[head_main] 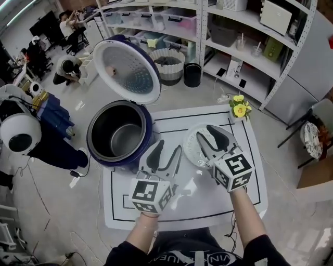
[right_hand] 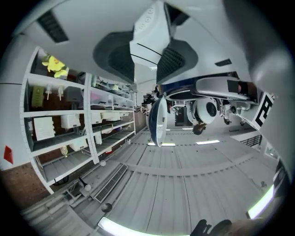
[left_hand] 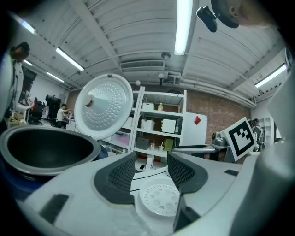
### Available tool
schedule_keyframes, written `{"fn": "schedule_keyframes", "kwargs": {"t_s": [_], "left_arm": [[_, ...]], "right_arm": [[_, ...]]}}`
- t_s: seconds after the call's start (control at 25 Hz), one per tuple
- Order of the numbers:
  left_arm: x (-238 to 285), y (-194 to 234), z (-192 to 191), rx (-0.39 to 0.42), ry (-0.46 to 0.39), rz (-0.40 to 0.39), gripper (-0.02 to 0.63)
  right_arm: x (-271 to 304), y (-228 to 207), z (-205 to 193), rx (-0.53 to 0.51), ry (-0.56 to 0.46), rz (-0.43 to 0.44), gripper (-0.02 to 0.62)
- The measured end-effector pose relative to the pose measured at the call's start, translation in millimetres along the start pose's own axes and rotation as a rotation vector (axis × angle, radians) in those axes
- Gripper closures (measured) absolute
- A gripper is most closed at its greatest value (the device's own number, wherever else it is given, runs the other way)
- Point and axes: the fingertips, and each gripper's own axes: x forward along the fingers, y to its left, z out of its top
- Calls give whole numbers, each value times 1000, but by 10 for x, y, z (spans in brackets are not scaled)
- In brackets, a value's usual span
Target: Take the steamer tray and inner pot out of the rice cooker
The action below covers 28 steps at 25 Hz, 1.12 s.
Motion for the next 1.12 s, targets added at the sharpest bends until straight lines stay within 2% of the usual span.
{"fn": "schedule_keyframes", "kwargs": {"t_s": [0.24,0.6,0.88,1.0,1.12], "left_arm": [[-567,244,273,63,-34,40,397],[-1331,1267,520,58,-62,271,397],[-1589,2038,431,8,-29,367,397],[-1538,2330,355,-34,-8,368,397],[-1442,2532,327,-80,4,335,397]], "right_arm": [[216,517,144,21,-20,98,449],[762,1225,324,16,-16,222,449],[1151,1443,356,43,3,216,449],[1307,1439,313,57,29,196,448],[1425,1411,267,72,50,168,445]]}}
